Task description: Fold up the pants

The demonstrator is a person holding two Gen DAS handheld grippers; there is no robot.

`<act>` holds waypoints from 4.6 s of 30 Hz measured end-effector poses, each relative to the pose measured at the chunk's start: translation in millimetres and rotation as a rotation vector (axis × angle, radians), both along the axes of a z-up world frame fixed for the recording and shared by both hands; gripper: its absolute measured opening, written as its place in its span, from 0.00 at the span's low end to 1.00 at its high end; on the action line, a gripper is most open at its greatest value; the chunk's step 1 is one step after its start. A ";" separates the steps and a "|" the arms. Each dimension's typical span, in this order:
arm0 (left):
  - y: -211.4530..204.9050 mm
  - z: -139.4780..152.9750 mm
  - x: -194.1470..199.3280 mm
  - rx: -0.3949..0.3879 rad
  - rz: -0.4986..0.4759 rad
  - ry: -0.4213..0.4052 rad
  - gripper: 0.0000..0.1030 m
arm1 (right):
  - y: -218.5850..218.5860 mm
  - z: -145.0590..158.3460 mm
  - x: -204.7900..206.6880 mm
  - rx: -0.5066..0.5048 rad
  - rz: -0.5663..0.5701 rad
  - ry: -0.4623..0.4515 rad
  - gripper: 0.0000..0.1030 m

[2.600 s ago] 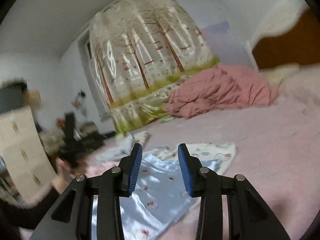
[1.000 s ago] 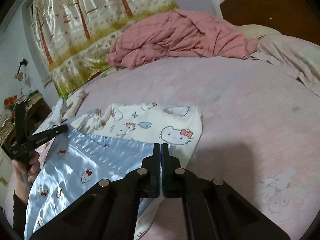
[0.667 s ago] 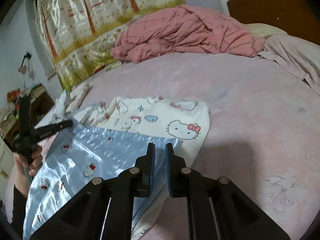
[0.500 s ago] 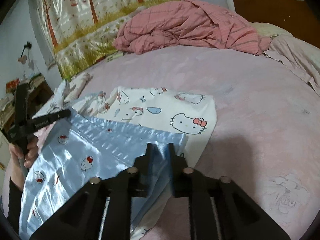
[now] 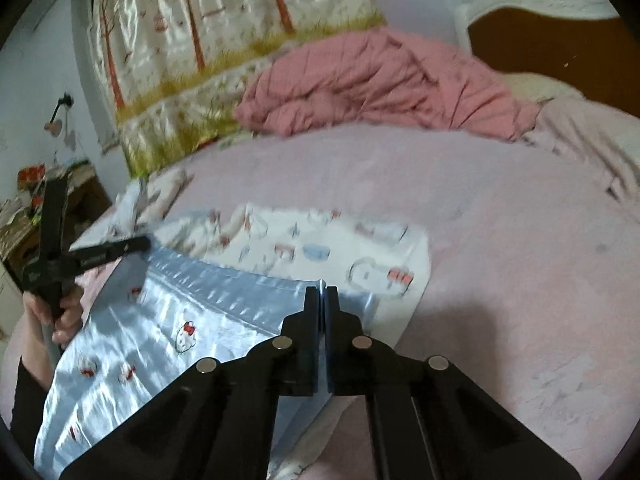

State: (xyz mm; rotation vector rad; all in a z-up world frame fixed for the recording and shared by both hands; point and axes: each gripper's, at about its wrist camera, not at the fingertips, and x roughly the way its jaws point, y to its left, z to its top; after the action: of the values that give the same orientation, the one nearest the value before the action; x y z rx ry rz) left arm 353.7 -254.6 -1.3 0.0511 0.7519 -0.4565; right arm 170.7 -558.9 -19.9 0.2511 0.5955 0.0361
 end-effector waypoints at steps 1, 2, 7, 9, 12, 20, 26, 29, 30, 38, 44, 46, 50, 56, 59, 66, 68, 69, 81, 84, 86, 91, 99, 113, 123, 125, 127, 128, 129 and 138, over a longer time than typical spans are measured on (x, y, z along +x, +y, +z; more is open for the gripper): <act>-1.7 2.6 2.3 0.001 0.000 0.007 0.02 | -2.8 3.5 1.9 -0.002 -0.012 0.002 0.01; -4.1 4.5 5.2 0.011 0.003 0.012 0.02 | -5.3 6.0 4.1 0.000 -0.017 0.005 0.01; -14.8 -0.6 20.5 0.096 0.028 0.016 0.02 | -12.6 -1.5 24.9 0.021 -0.009 0.056 0.01; -16.4 -11.1 24.2 0.111 0.029 0.031 0.02 | -9.9 -13.5 32.6 0.015 -0.008 0.092 0.01; -22.8 -29.8 28.7 0.152 0.030 0.041 0.02 | -11.1 -18.5 35.0 0.016 -0.016 0.101 0.01; -16.6 -12.8 3.9 0.188 0.082 -0.105 0.35 | -13.8 -15.4 29.0 0.005 -0.056 0.075 0.07; 10.3 72.2 -69.3 -0.025 0.047 -0.291 0.55 | -16.6 30.7 -49.2 0.074 -0.093 -0.188 0.34; 14.2 110.6 -114.5 -0.051 0.039 -0.386 0.69 | -1.2 58.9 -100.5 0.059 -0.105 -0.324 0.45; 15.8 120.7 -130.0 -0.051 0.037 -0.419 0.78 | 6.2 67.6 -116.6 0.045 -0.106 -0.352 0.46; 68.3 151.6 -223.5 -0.087 0.096 -0.495 0.90 | 66.7 117.6 -223.5 0.011 -0.047 -0.505 0.66; 94.6 136.9 -294.5 -0.035 0.056 -0.522 0.91 | 114.6 124.2 -293.6 -0.079 -0.114 -0.551 0.72; 97.8 124.0 -311.7 -0.015 0.041 -0.522 0.91 | 131.7 113.9 -306.9 -0.126 -0.148 -0.543 0.72; 105.7 88.4 -329.1 -0.026 0.010 -0.413 0.91 | 162.0 83.1 -322.1 -0.164 -0.189 -0.449 0.72; 116.8 39.2 -331.2 -0.041 0.071 -0.281 0.90 | 171.8 41.9 -308.1 -0.002 -0.179 -0.295 0.72; 124.1 18.3 -335.2 -0.080 0.044 -0.173 0.90 | 178.7 25.8 -300.9 0.003 -0.175 -0.227 0.72; 126.7 -12.3 -336.7 -0.084 0.034 -0.049 0.78 | 181.5 -8.0 -291.8 0.082 -0.154 -0.117 0.72; 121.6 -6.9 -334.7 -0.058 0.015 -0.067 0.78 | 176.3 1.6 -286.8 0.064 -0.151 -0.129 0.72; 119.5 -0.7 -332.0 -0.044 0.008 -0.085 0.78 | 169.6 10.1 -282.8 0.059 -0.145 -0.142 0.72; 64.6 71.3 -236.3 0.009 -0.008 -0.196 0.78 | 41.9 76.5 -192.4 0.232 0.065 -0.259 0.72; 17.9 68.8 -206.5 0.017 -0.071 -0.151 0.50 | 9.6 72.5 -151.2 0.270 0.080 -0.215 0.72; -17.3 62.8 -186.9 0.041 -0.130 -0.106 0.30 | -11.1 67.0 -122.7 0.310 0.072 -0.192 0.66; -103.9 40.2 -135.2 0.068 -0.225 0.027 0.23 | -53.1 36.3 -45.2 0.447 0.058 -0.095 0.54; -181.6 -14.3 -72.3 0.123 -0.213 0.192 0.20 | -92.3 -39.8 36.1 0.596 0.090 0.023 0.47; -178.6 -42.9 -67.0 0.134 -0.178 0.214 0.17 | -78.5 -57.9 52.6 0.553 0.106 0.129 0.41; -179.5 -42.8 -63.9 0.112 -0.213 0.200 0.16 | -63.2 -60.1 67.1 0.527 0.194 0.186 0.25; -175.6 -38.6 -62.2 0.093 -0.230 0.215 0.16 | -60.7 -59.4 65.2 0.522 0.190 0.183 0.12; -164.0 -29.5 -60.2 0.043 -0.273 0.238 0.18 | -59.9 -55.2 60.3 0.504 0.184 0.155 0.09; -156.8 -24.4 -60.2 0.034 -0.285 0.236 0.19 | -59.8 -52.6 58.0 0.495 0.183 0.140 0.07; -148.7 -17.4 -59.5 0.034 -0.280 0.222 0.24 | -58.7 -50.2 56.2 0.477 0.180 0.130 0.07; -28.9 29.6 -31.9 0.062 -0.054 0.113 0.61 | -44.3 -29.8 38.8 0.364 0.186 0.035 0.06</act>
State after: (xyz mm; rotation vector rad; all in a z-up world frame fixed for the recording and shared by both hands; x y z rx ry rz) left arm 321.8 -283.6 28.2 0.1046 0.8779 -0.4904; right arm 209.4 -603.3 -49.7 0.5493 0.6440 0.3227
